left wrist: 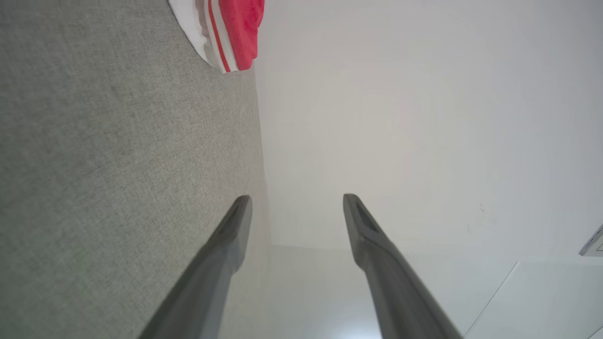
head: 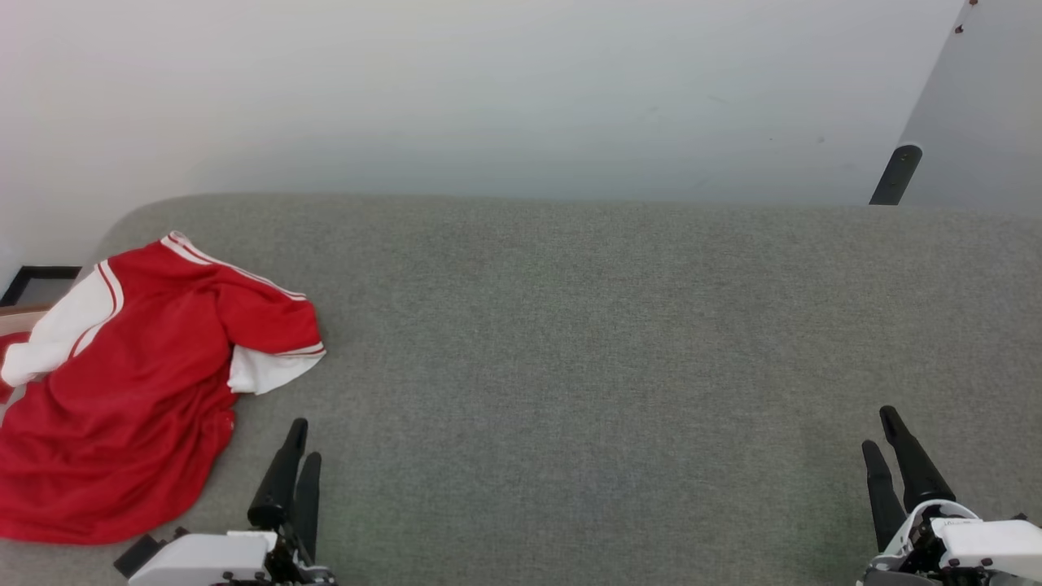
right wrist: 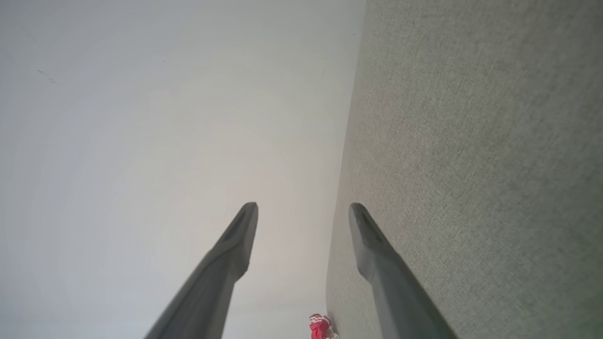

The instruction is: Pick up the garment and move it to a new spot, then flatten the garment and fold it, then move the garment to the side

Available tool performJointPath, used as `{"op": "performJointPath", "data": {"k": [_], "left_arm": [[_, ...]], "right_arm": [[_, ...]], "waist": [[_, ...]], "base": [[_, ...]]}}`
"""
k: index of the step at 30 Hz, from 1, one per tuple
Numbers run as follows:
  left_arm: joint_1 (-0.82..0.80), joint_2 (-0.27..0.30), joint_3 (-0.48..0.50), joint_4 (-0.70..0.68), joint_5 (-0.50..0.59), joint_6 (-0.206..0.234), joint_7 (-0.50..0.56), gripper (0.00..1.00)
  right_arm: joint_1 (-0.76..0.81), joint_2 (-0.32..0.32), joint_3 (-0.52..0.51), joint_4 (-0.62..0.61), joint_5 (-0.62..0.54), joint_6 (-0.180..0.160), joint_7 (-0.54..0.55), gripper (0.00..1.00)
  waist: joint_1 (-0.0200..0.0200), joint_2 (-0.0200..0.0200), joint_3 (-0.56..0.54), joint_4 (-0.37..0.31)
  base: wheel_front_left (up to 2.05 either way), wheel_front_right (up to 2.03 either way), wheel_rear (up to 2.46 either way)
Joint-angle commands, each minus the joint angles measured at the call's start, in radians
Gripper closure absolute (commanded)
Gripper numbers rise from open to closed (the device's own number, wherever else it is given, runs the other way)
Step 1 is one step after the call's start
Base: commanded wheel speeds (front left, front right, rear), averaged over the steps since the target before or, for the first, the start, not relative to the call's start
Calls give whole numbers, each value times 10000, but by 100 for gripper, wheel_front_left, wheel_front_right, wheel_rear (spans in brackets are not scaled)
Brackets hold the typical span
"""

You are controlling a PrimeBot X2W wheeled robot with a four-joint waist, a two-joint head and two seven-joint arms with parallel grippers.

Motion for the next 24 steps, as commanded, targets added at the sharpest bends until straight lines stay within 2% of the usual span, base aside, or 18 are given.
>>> {"op": "performJointPath", "data": {"k": [1,6,12,24], "left_arm": [[-323,84,13,-172,106,-27,-65,0],[-496,260,-113,-140,548,-24,-263,0],[-691,550,-463,-15,1623,70,-693,0],[-825,890,-830,-159,4477,499,-1239,0]], "right_arm": [[-367,-29,54,-127,14,2,-71,0],[-615,-134,232,-43,-268,3,-291,0],[-908,-380,671,259,-1293,3,-710,0],[-1417,-660,1314,754,-4119,4,-1243,0]], "waist": [[0,0,2,3],[0,0,8,10],[0,0,16,28],[0,0,27,50]], "base": [[0,0,0],[0,0,0],[0,0,0],[0,0,0]]}}
